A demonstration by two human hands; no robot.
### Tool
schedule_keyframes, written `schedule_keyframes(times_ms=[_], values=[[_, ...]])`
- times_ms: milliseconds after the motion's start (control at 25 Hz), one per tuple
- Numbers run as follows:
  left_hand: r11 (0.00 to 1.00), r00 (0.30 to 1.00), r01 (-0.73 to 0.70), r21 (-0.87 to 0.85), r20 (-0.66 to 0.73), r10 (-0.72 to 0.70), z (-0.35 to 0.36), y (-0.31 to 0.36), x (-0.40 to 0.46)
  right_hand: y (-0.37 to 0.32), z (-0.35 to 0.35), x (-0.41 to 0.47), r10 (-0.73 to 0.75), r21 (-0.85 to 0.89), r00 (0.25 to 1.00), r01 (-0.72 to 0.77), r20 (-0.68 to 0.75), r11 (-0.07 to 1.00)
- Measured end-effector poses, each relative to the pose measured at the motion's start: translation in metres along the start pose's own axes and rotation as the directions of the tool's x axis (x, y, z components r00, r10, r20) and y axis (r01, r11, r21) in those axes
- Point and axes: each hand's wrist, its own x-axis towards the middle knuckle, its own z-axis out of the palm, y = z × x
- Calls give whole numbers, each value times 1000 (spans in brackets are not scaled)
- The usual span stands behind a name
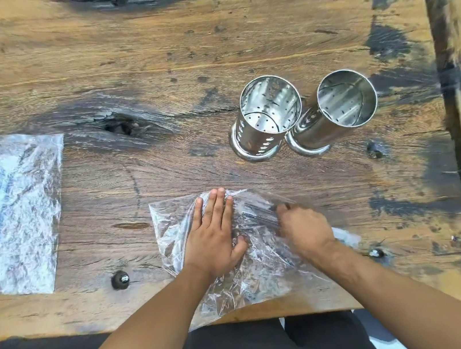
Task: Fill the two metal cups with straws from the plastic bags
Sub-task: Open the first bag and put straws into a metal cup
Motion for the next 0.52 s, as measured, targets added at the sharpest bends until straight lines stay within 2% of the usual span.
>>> schedule_keyframes(times_ms=[120,280,360,440,520], values=[[1000,997,5,18,71,-6,-6,1,-1,6,-4,-6,17,73,1000,-16,-5,997],[999,980,-42,-28,195,47,-26,-3,1,12,-12,-7,3,196,998,-16,67,981],[968,977,-56,-245,187,104,-41,-10,3,13,-17,-3,23,232,993,-50,116,971],[868,984,-19,-496,146,104,-57,-20,0,14,-19,0,48,247,987,-85,154,965],[787,984,53,-615,167,64,-66,-31,-4,15,-20,1,66,257,982,-111,176,960]])
